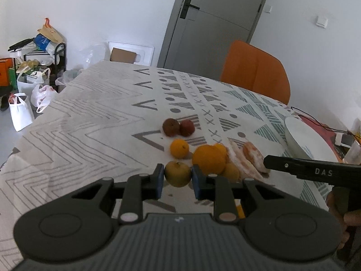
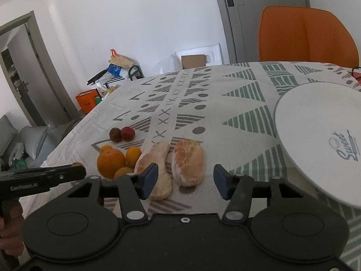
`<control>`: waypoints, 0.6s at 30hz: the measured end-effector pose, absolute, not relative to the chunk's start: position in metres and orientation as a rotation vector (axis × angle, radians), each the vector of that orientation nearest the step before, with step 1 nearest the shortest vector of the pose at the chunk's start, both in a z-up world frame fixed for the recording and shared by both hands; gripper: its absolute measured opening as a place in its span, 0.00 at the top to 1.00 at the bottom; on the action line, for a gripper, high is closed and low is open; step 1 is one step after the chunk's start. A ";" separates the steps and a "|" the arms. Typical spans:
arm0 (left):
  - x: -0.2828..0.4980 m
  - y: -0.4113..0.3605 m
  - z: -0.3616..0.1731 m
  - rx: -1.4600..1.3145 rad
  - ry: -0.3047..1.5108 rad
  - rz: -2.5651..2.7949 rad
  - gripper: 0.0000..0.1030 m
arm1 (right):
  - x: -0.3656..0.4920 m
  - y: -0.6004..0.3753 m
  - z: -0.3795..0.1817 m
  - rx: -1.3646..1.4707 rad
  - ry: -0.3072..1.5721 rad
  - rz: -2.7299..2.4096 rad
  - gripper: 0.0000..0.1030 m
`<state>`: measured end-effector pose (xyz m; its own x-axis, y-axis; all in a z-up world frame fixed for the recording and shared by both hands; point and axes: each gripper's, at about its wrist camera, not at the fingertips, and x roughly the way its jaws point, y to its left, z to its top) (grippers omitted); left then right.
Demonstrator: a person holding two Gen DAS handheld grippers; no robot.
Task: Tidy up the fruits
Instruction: 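Grasp a small yellow apricot with the left tool while the right tool grasps a peeled pomelo segment, then carry both fruits to the white plate while the left tool releases the apricot onto it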
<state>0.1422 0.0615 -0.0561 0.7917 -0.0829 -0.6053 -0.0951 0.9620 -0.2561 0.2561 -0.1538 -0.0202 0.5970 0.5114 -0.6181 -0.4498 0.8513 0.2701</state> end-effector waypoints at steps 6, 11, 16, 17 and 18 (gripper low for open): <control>0.149 0.069 -0.056 -0.284 0.659 0.023 0.76 | 0.268 -0.149 -0.024 0.086 0.763 0.563 0.53; 0.154 0.072 -0.059 -0.289 0.671 0.031 0.76 | 0.276 -0.144 -0.030 0.095 0.778 0.574 0.53; 0.157 0.069 -0.054 -0.277 0.664 0.025 0.76 | 0.279 -0.140 -0.031 0.072 0.773 0.579 0.68; 0.157 0.067 -0.052 -0.273 0.658 0.021 0.76 | 0.279 -0.142 -0.030 0.088 0.778 0.584 0.69; 0.157 0.065 -0.050 -0.268 0.654 0.018 0.76 | 0.279 -0.144 -0.030 0.099 0.780 0.593 0.69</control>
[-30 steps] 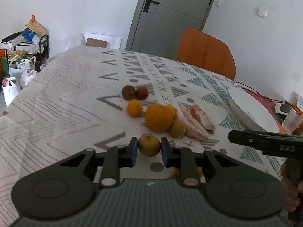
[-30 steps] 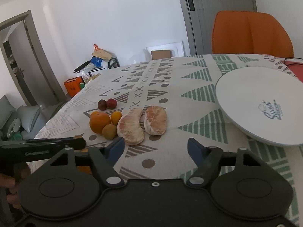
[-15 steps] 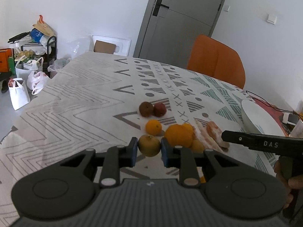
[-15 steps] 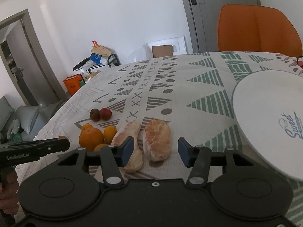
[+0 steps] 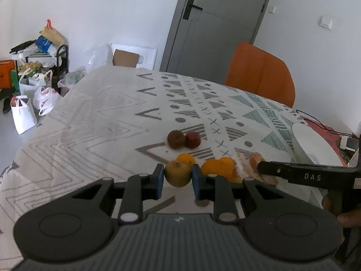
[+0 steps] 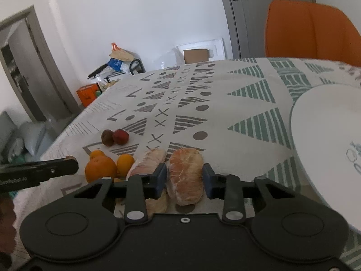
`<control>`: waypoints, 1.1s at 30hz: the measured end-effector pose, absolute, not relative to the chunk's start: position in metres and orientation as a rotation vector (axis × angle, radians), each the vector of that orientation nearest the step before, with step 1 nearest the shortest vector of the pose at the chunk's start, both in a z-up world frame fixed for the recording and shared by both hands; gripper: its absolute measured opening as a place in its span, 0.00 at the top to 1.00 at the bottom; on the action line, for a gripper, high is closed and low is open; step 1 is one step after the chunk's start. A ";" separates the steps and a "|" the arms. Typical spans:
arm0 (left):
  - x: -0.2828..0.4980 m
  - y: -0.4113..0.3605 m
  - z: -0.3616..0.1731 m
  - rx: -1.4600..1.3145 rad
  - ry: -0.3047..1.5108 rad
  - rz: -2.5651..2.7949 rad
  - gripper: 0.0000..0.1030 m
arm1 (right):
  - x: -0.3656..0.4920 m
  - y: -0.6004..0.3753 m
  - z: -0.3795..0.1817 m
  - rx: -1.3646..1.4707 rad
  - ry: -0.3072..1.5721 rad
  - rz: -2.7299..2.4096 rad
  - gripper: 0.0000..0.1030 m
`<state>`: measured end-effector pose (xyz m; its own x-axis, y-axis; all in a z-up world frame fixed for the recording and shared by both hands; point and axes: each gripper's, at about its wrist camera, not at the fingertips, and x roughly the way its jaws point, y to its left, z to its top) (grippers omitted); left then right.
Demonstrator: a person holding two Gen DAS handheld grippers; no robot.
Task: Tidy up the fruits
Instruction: 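Carry both fruits to the white plate while the left tool releases the apricot onto it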
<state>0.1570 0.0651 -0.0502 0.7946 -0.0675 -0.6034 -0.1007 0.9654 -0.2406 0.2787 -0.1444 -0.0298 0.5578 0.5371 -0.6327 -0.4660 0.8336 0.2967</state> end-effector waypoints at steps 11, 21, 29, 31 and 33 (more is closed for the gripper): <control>0.161 0.032 -0.032 -0.231 0.634 -0.072 0.76 | 0.252 -0.180 -0.001 0.172 0.668 0.551 0.69; 0.178 -0.019 -0.024 -0.152 0.630 -0.177 0.76 | 0.232 -0.232 0.015 0.244 0.559 0.449 0.69; 0.187 -0.060 -0.017 -0.101 0.607 -0.236 0.76 | 0.223 -0.266 0.015 0.263 0.527 0.390 0.69; 0.190 -0.070 -0.015 -0.089 0.605 -0.250 0.76 | 0.220 -0.273 0.016 0.272 0.517 0.379 0.69; 0.193 -0.080 -0.015 -0.075 0.604 -0.265 0.76 | 0.218 -0.280 0.017 0.280 0.507 0.363 0.69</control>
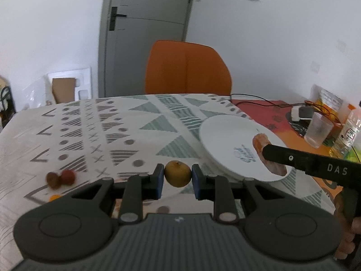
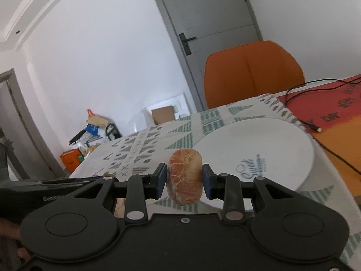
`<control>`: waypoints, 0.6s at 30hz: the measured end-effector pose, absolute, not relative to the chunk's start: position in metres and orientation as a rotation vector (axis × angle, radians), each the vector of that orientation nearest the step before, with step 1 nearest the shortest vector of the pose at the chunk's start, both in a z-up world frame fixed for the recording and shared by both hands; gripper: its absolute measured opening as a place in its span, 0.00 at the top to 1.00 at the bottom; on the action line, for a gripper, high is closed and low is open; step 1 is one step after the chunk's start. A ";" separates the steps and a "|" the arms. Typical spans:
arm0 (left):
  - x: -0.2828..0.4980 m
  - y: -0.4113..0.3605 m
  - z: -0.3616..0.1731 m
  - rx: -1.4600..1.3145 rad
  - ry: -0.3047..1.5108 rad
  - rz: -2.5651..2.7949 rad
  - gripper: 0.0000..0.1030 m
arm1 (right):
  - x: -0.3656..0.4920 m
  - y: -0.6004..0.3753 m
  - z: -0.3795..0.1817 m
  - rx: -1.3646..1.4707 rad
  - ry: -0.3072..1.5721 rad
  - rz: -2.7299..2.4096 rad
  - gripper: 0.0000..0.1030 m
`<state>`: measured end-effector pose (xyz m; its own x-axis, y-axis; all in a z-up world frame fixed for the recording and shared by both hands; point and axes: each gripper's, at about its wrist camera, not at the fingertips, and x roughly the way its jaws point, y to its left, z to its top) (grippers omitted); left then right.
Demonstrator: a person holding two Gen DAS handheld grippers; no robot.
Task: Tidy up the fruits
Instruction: 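Carry both fruits to the white plate while the left tool releases the apricot onto it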
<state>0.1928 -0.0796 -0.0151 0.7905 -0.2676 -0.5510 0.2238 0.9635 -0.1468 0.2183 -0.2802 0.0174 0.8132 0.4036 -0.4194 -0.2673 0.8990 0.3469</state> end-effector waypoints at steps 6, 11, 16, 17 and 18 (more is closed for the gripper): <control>0.204 -0.107 -0.017 -0.042 0.616 -0.300 0.76 | 0.212 -0.298 0.015 0.284 0.481 0.323 0.69; 0.216 -0.127 -0.019 -0.034 0.631 -0.333 0.76 | 0.216 -0.318 0.005 0.303 0.494 0.282 0.69; 0.228 -0.145 -0.022 -0.022 0.637 -0.364 0.76 | 0.220 -0.334 -0.005 0.324 0.509 0.245 0.69; 0.230 -0.149 -0.023 -0.018 0.637 -0.370 0.76 | 0.220 -0.337 -0.006 0.327 0.511 0.240 0.69; 0.233 -0.152 -0.023 -0.015 0.639 -0.376 0.76 | 0.221 -0.339 -0.007 0.331 0.512 0.236 0.69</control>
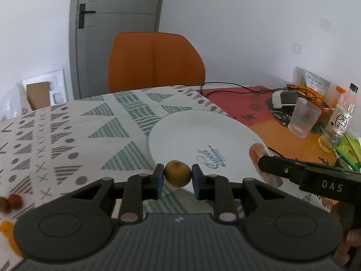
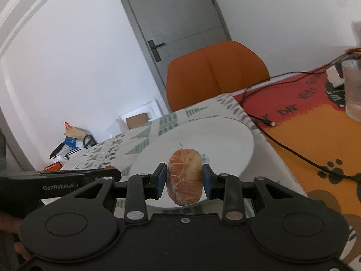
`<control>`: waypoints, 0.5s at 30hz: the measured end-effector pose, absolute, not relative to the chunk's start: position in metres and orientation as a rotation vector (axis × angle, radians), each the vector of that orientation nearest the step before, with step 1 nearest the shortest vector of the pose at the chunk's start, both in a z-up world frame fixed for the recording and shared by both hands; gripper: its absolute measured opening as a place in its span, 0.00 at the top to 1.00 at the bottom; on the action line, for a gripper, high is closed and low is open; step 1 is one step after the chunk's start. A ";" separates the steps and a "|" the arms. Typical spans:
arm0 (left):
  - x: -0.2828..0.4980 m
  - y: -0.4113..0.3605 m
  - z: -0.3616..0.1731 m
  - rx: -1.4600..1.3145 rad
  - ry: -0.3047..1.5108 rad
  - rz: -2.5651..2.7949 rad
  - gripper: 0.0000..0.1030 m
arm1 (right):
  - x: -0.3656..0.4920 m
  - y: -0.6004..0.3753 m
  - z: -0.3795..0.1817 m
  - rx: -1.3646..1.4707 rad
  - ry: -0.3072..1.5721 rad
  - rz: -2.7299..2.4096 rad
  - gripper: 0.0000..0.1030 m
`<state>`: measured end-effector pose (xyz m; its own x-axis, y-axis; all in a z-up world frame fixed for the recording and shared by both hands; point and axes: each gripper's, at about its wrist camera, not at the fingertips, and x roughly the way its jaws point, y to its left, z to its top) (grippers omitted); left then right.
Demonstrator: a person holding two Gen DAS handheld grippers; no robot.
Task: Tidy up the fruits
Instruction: 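Carry both fruits to the white plate while the left tool releases the apricot onto it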
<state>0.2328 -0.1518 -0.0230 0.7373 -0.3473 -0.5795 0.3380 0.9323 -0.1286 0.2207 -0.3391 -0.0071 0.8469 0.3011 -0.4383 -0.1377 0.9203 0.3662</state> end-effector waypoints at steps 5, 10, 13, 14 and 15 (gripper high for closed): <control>0.243 -0.166 -0.025 -0.006 0.644 -0.405 0.76 | 0.224 -0.348 -0.011 0.342 0.512 0.224 0.69; 0.251 -0.174 -0.029 -0.011 0.660 -0.420 0.76 | 0.225 -0.352 -0.012 0.345 0.517 0.221 0.69; 0.252 -0.174 -0.028 -0.017 0.664 -0.414 0.75 | 0.227 -0.350 -0.012 0.341 0.520 0.226 0.69; 0.252 -0.174 -0.028 -0.015 0.662 -0.408 0.73 | 0.227 -0.348 -0.012 0.339 0.520 0.230 0.69; 0.252 -0.173 -0.028 -0.012 0.664 -0.406 0.73 | 0.227 -0.347 -0.012 0.336 0.522 0.231 0.69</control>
